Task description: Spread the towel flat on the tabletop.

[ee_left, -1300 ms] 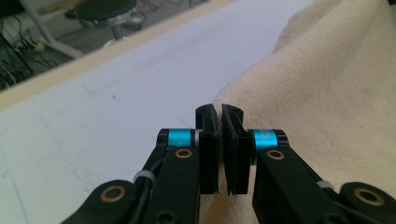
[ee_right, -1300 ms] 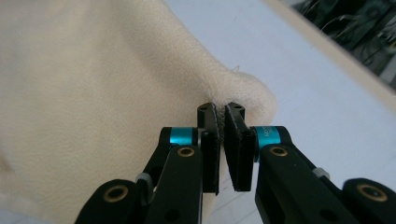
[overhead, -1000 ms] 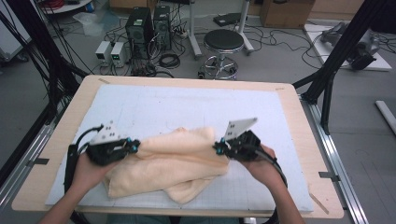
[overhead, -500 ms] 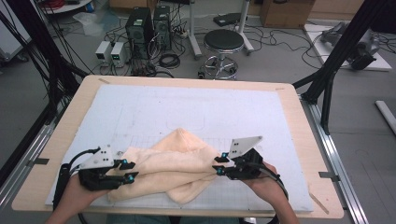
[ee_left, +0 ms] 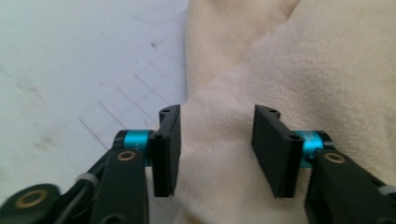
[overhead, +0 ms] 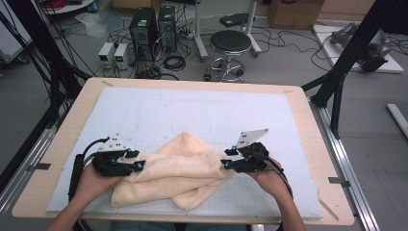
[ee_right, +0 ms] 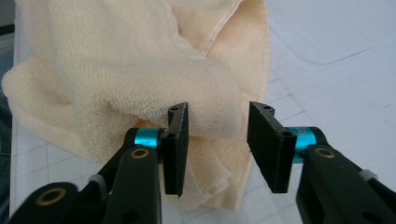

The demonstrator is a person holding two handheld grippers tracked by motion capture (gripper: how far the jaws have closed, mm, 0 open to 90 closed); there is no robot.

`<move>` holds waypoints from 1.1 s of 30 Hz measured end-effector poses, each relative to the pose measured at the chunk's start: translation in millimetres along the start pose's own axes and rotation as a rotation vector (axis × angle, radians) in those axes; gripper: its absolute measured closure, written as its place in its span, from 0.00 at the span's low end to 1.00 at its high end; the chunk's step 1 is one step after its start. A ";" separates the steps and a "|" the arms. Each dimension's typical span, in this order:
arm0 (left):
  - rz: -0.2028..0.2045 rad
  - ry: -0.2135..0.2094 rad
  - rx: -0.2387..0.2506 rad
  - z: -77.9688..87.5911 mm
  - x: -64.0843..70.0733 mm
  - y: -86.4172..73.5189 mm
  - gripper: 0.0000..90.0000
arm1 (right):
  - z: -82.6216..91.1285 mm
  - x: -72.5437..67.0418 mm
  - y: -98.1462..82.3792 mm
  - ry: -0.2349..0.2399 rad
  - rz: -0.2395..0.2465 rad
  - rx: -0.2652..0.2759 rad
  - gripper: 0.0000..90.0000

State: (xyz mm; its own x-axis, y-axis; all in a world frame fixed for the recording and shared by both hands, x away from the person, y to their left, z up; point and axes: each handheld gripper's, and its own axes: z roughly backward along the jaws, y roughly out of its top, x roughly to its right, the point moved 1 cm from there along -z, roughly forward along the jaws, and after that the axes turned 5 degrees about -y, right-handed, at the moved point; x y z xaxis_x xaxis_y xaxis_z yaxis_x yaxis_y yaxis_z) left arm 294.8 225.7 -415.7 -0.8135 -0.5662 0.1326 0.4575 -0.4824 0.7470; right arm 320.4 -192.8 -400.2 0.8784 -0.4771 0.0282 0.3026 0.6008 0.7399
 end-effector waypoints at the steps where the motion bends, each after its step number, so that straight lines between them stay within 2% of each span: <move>1: 0.009 -0.011 -0.006 -1.8 -0.2 -3.5 0.63 | -7.1 0.6 -3.2 0.041 -0.022 0.003 0.55; 2: 0.019 -0.026 -0.002 -2.8 -0.7 -5.8 0.67 | -10.5 -0.5 -3.7 0.067 -0.035 0.008 0.54; 3: 0.028 -0.039 -0.003 -3.1 -1.0 -6.5 0.67 | -10.5 -0.5 -3.7 0.067 -0.035 0.008 0.54; 5: 0.025 -0.048 -0.007 -3.8 -0.4 -5.9 0.76 | -22.6 -1.8 -0.3 0.106 -0.054 0.031 0.53; 6: 0.013 -0.048 -0.014 -4.3 0.2 -5.3 0.78 | -27.0 -1.9 1.6 0.127 -0.053 0.041 0.55; 7: -0.003 -0.041 -0.022 -4.2 1.2 -4.5 0.78 | -27.0 -1.9 1.6 0.127 -0.053 0.041 0.55; 8: -0.012 -0.037 -0.024 -3.9 2.3 -3.7 0.80 | -31.0 -2.8 3.7 0.136 -0.052 0.043 0.61; 9: -0.022 -0.028 -0.022 -3.3 3.3 -2.4 0.83 | -34.3 -3.8 5.6 0.140 -0.035 0.038 0.72; 10: -0.033 -0.015 -0.017 -2.2 4.1 -1.0 0.88 | -36.1 -8.1 9.2 0.129 0.006 0.012 0.92; 11: -0.036 -0.007 -0.008 -0.8 4.8 0.9 0.90 | -34.3 -9.1 10.8 0.120 0.019 0.009 0.94; 12: -0.042 0.001 0.005 1.1 4.7 3.5 0.90 | -34.3 -9.1 10.8 0.120 0.019 0.009 0.94; 15: -0.043 0.043 0.072 8.2 2.1 16.8 0.93 | -10.3 -9.2 14.8 0.057 0.025 0.026 0.95; 16: -0.043 0.043 0.072 8.2 2.1 16.8 0.93 | -1.9 -8.9 15.5 0.041 0.021 0.028 0.95; 17: -0.046 0.055 0.085 9.4 1.7 21.0 0.93 | -1.9 -8.9 15.5 0.041 0.021 0.028 0.95; 18: -0.051 0.065 0.099 9.9 2.1 25.3 0.93 | 14.6 -7.9 17.7 0.014 0.033 0.030 0.95; 20: -0.063 0.072 0.124 10.4 3.6 38.9 0.93 | 29.0 -8.3 21.7 -0.006 0.043 0.036 0.95; 21: -0.063 0.072 0.124 10.4 3.6 38.9 0.93 | 29.0 -8.3 21.7 -0.006 0.043 0.036 0.95; 22: -0.066 0.072 0.134 10.5 4.4 42.8 0.93 | 40.4 -10.4 26.3 -0.022 0.065 0.034 0.95; 24: -0.069 0.082 0.155 11.9 4.7 49.6 0.93 | 45.6 -11.5 28.5 -0.033 0.077 0.039 0.95; 25: -0.071 0.087 0.164 12.9 4.3 52.7 0.93 | 55.0 -11.8 32.3 -0.040 0.080 0.069 0.95; 27: -0.079 0.102 0.166 13.5 2.4 58.2 0.93 | 59.1 -9.5 35.6 -0.047 0.074 0.086 0.95; 30: -0.084 0.132 0.158 10.3 -1.3 63.1 0.93 | 57.2 -5.8 37.3 -0.066 0.071 0.066 0.95; 31: -0.086 0.134 0.153 8.7 -2.0 63.3 0.93 | 49.7 -2.4 36.0 -0.063 0.061 0.057 0.95; 32: -0.112 0.160 0.128 5.0 -3.7 61.6 0.93 | 44.1 -0.6 34.1 -0.061 0.058 0.050 0.95; 33: -0.112 0.160 0.128 5.0 -3.7 61.6 0.93 | 37.8 1.8 31.5 -0.061 0.052 0.036 0.95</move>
State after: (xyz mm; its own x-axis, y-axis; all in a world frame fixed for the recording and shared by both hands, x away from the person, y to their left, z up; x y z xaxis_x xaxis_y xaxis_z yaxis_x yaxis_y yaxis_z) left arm 324.2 201.4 -366.9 -0.7845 -0.6178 -0.0532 0.3103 -0.4653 0.8290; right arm 317.5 -199.0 -351.4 0.8680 -0.4848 0.1076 0.2426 0.6030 0.7599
